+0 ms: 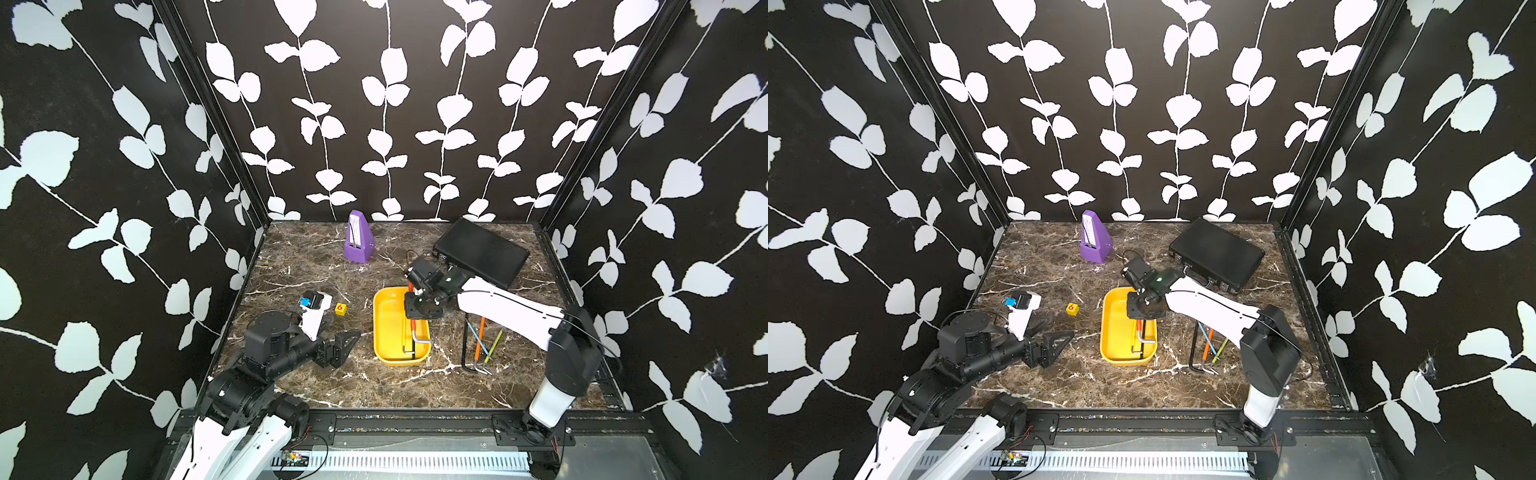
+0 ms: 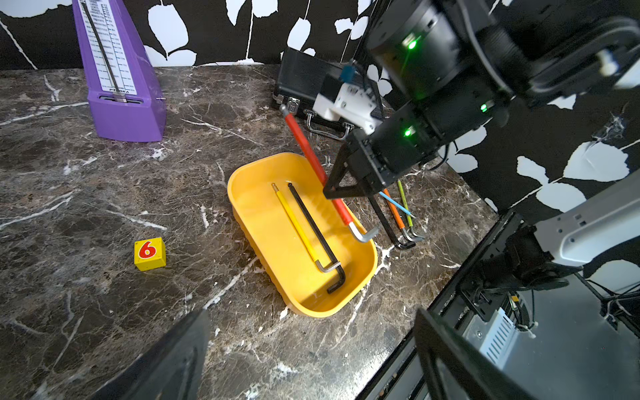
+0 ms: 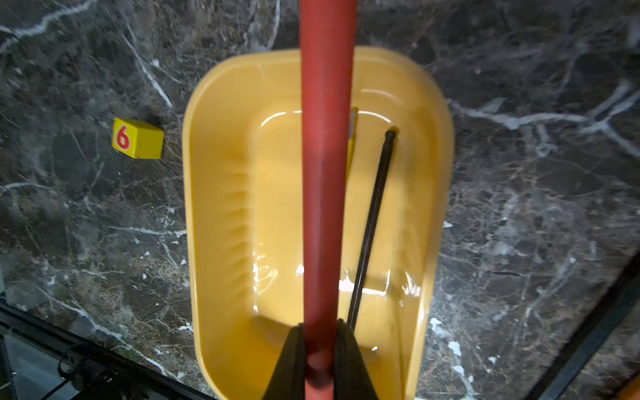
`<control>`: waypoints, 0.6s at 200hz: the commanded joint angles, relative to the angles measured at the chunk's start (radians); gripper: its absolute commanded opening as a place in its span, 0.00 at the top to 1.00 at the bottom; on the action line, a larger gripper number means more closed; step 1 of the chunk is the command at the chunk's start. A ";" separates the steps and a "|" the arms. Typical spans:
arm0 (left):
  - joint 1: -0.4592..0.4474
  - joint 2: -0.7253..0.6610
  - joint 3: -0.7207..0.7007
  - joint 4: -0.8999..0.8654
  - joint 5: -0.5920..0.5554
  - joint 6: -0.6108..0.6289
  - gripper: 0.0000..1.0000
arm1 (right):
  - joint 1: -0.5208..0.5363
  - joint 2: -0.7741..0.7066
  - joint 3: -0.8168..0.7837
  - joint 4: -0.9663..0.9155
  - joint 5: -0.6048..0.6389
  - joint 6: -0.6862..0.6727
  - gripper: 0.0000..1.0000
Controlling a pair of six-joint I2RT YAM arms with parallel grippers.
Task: Put the hex key on the desktop into the storage box
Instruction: Place the Allen key in the storage box.
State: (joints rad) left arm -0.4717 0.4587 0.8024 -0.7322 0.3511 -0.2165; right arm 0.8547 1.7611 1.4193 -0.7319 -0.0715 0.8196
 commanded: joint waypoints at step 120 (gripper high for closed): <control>-0.005 0.000 -0.008 0.012 0.002 0.003 0.07 | 0.035 0.229 0.057 0.078 -0.068 0.056 1.00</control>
State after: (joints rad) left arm -0.4717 0.4587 0.8024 -0.7322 0.3508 -0.2169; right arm 0.8837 1.9503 1.4372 -0.6651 -0.1150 0.8536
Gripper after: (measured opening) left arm 0.928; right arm 0.132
